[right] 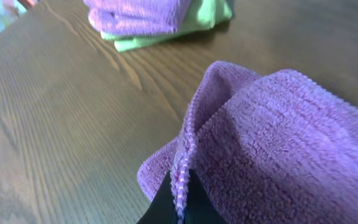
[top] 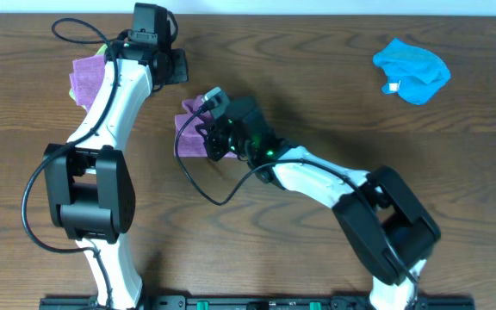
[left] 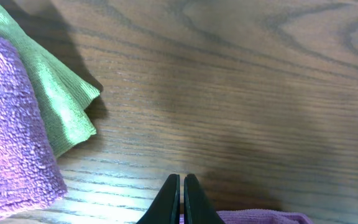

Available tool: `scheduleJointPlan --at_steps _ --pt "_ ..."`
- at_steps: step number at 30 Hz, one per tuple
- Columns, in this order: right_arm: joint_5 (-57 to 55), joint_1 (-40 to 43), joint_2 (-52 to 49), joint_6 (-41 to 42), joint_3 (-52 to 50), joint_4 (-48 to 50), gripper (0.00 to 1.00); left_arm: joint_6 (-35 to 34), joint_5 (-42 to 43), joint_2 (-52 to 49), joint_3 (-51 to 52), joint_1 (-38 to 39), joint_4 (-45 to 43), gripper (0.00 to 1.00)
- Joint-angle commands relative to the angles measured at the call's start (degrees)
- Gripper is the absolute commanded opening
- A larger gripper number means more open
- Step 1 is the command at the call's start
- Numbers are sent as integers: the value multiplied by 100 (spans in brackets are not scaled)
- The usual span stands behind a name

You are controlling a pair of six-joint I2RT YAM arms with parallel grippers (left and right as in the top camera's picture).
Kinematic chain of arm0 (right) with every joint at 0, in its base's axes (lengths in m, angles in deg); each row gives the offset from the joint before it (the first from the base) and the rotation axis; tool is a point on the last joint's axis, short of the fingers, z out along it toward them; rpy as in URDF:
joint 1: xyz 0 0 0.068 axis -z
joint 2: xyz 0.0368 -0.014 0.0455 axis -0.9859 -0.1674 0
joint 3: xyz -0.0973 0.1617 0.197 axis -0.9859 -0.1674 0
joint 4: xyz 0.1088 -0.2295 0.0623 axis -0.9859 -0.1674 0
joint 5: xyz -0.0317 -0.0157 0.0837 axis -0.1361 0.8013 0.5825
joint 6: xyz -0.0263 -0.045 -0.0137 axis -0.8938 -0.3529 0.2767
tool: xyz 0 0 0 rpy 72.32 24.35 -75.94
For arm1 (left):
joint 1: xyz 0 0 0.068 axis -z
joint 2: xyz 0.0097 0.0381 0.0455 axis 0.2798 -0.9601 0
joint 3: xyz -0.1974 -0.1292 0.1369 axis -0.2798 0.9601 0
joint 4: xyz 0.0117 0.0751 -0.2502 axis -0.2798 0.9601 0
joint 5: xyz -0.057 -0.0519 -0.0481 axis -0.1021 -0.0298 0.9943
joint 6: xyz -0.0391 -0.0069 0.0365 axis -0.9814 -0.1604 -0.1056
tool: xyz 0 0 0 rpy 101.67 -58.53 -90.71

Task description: Fold the cloth

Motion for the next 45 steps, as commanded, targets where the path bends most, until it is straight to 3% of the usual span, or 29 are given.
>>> scheduleJointPlan --at_steps 1,22,24,27,30,33,37,38,45 --pt "-28 -107 -192 -98 184 -31 1 122 -127 -31 -162 -92 39 6" --pt "-122 -398 -706 -96 581 -4 1 120 -122 208 -162 -313 37 6" --pt "-122 -433 -710 -96 586 -4 15 120 -125 232 -162 -313 39 6" --pt "7 -472 -708 -94 612 -7 56 120 -125 273 -162 -315 35 6" --pt "535 -485 -708 -52 656 -20 73 120 -127 313 -162 -315 35 5" --pt "750 -514 -708 103 660 -33 99 120 -127 348 -162 -315 35 6" --pt "848 -544 -660 192 660 -98 99 120 -125 378 -162 -315 39 6" --pt "776 -529 -627 219 660 -129 99 120 -125 389 -162 -315 39 10" --pt "437 -234 -81 175 660 -1023 99 120 -122 603 -162 -321 37 88"
